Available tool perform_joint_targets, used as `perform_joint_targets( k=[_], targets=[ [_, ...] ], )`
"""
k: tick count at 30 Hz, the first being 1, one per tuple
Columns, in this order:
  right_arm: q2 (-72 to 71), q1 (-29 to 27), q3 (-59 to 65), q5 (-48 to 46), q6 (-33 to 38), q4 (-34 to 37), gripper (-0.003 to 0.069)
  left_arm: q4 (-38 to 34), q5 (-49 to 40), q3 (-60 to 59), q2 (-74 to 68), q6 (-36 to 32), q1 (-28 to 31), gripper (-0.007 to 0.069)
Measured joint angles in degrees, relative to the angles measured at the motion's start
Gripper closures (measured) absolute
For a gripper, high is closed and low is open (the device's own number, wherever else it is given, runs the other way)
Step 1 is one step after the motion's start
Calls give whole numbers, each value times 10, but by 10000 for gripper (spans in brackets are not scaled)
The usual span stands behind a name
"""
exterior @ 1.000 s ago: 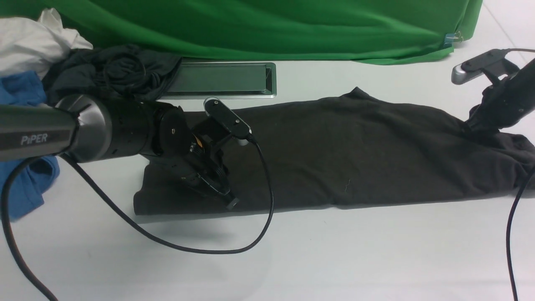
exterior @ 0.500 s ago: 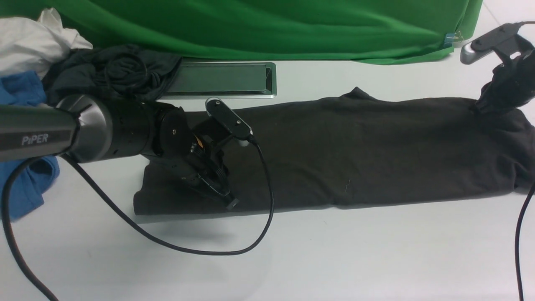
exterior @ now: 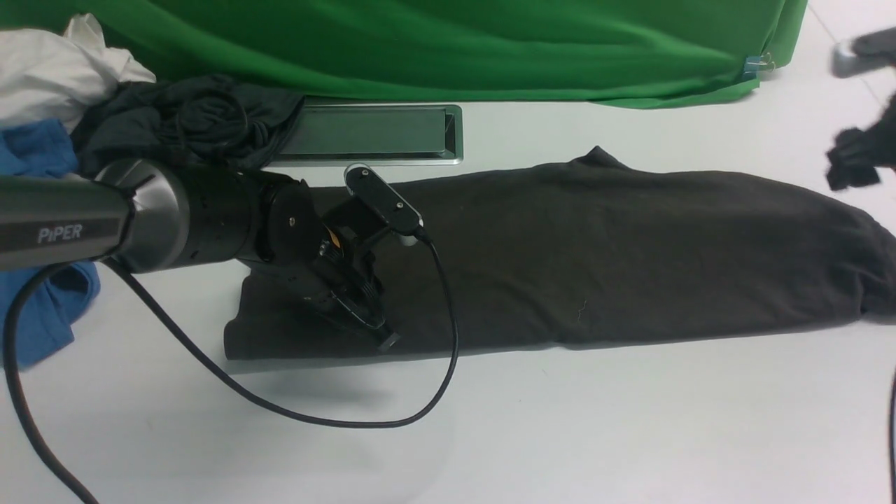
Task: Fold a long-sleeved shirt on a white desktop.
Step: 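Pull the folded dark garment lengthwise by its ends to straighten it flat on the table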
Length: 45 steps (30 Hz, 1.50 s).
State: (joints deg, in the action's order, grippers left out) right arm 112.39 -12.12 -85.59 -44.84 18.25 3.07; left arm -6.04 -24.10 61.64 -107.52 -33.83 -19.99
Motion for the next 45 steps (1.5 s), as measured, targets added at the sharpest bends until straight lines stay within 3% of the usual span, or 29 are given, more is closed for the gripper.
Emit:
perform_joint_targets(
  k=[8,19,23,28,30,35,45],
  targets=[
    [26,-86,50,-23,-30,139,-25,-2,3,0,1,0,0,608],
    [62,-74,48,3,-28,153,-19,-2,5,0,1,0,0,608],
    [64,-64,47,14,-20,147,131,1,6,-1,1,0,0,608],
    [68,-50,47,21,-5,144,503,9,3,-1,1,0,1,608],
    [67,-50,47,21,-14,130,577,11,3,-1,1,0,2,608],
    [57,-51,49,3,-40,68,578,21,4,-1,1,0,11,608],
    [5,-52,50,-49,-42,31,578,-7,-19,-3,51,0,11,608]
  ],
)
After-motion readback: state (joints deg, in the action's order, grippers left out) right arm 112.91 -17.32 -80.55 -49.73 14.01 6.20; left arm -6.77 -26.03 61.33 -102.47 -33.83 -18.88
